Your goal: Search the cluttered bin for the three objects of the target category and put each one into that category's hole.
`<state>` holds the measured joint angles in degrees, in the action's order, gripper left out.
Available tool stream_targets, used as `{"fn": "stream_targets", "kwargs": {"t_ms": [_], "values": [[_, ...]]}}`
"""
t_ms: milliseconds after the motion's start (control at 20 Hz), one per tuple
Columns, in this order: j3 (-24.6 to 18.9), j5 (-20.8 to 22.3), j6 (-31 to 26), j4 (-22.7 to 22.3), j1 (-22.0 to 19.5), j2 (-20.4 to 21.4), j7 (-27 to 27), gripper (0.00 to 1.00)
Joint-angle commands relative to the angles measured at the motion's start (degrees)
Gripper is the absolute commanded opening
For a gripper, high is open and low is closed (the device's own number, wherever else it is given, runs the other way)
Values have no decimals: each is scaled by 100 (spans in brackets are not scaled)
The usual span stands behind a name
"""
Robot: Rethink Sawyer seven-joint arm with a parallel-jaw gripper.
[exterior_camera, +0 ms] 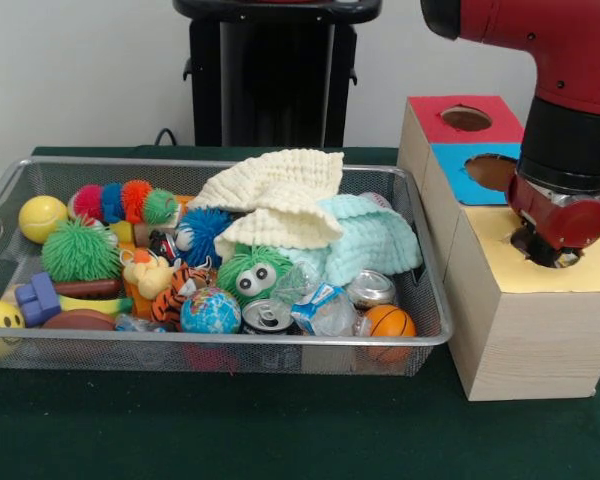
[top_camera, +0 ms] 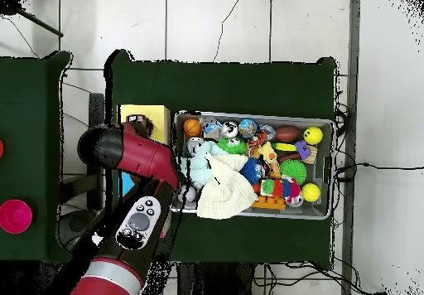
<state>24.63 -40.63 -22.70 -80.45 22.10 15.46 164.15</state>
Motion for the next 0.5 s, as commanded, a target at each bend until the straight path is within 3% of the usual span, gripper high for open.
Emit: {"fn": "stream_targets", "kwargs": {"t_ms": [50, 200, 300, 350, 400, 500], "values": [[-686, 157, 270, -645, 123, -914, 837, 0], [-272, -85, 419, -395, 553, -1361, 1462, 0], [-361, -180, 902, -542, 622, -1395, 1481, 0], [-655, -177, 1346, -728, 487, -1298, 1362, 0], [-661, -133, 1653, -751, 516, -1347, 1328, 0], [-1228, 127, 2321, -1017, 121, -1144, 1165, 0]]}}
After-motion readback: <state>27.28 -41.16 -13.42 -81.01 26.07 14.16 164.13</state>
